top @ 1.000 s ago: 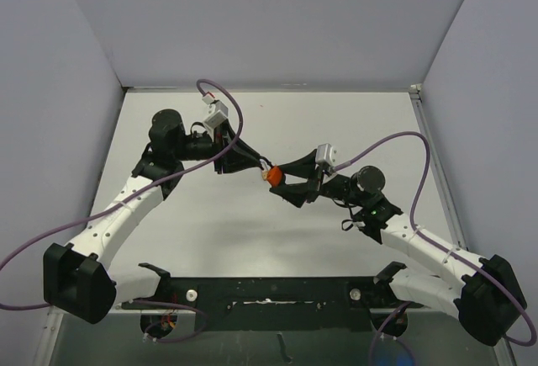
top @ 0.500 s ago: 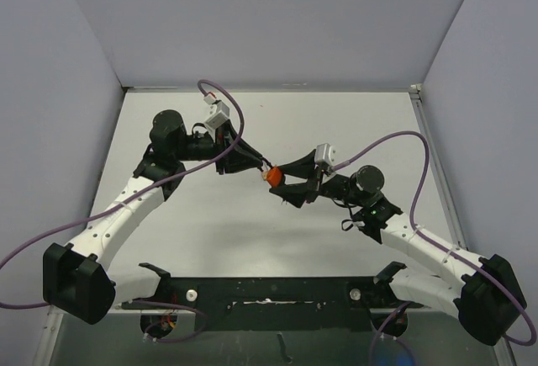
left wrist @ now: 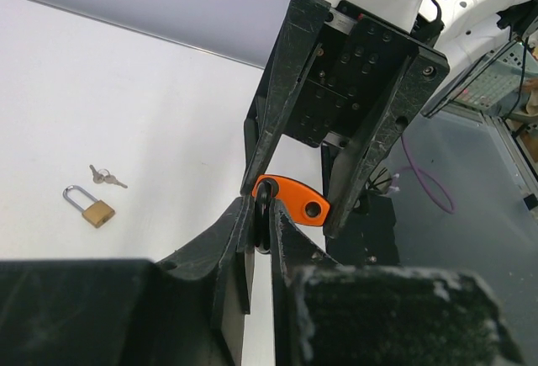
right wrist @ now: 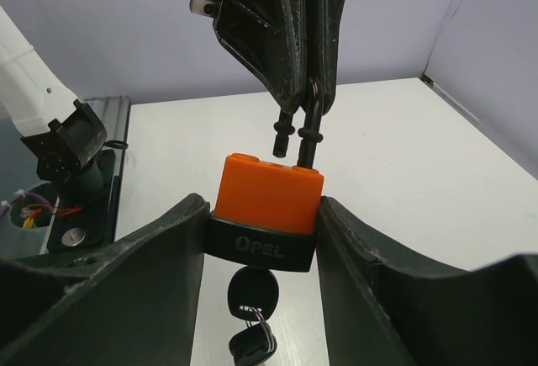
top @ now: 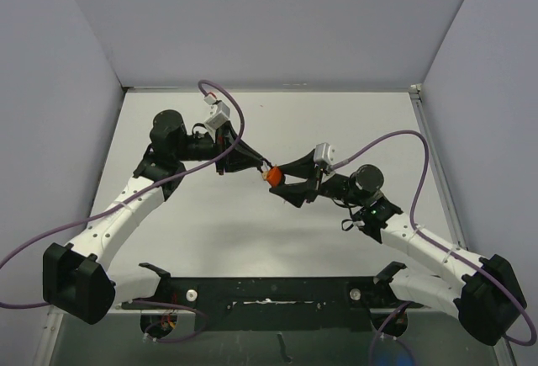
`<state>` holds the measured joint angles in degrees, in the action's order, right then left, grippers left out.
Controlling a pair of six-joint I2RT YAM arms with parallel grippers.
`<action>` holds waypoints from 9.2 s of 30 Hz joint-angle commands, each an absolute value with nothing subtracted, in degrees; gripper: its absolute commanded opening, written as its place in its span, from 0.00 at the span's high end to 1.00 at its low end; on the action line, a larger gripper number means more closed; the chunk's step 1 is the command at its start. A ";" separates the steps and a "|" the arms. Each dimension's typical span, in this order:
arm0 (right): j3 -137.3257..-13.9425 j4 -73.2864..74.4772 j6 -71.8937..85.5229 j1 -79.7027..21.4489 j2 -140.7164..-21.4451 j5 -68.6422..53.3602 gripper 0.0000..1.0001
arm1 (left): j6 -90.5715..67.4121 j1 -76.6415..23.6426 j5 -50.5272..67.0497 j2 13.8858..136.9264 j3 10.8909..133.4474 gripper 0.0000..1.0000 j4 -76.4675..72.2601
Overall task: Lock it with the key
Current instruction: Lock the lock.
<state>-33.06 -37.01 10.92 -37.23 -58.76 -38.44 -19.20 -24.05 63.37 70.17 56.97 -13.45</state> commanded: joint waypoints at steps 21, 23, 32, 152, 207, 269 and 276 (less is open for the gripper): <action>-44.68 -31.41 14.27 -34.64 -60.11 -40.44 0.02 | -9.27 -25.14 64.72 68.08 71.06 1.00 3.27; -45.45 -31.80 15.22 -33.32 -61.43 -43.58 0.02 | -6.43 -25.18 62.71 68.14 72.99 1.00 7.67; -46.96 -32.84 15.03 -32.82 -64.76 -49.77 0.00 | 3.55 -29.06 52.62 69.09 81.54 1.00 22.52; -47.04 -43.28 19.65 -36.52 -66.39 -55.77 1.00 | 4.78 -36.37 35.51 64.97 76.30 1.00 23.26; -56.37 -37.03 17.46 -36.62 -61.59 -55.97 1.00 | 8.25 -37.35 35.73 63.81 71.34 1.00 21.62; -76.78 -15.76 -0.05 -36.33 -61.49 -45.61 1.00 | 5.02 -46.94 39.64 69.90 69.55 1.00 37.74; -75.27 -19.20 0.69 -36.25 -61.51 -42.26 1.00 | 5.01 -47.34 41.39 70.60 69.36 1.00 37.65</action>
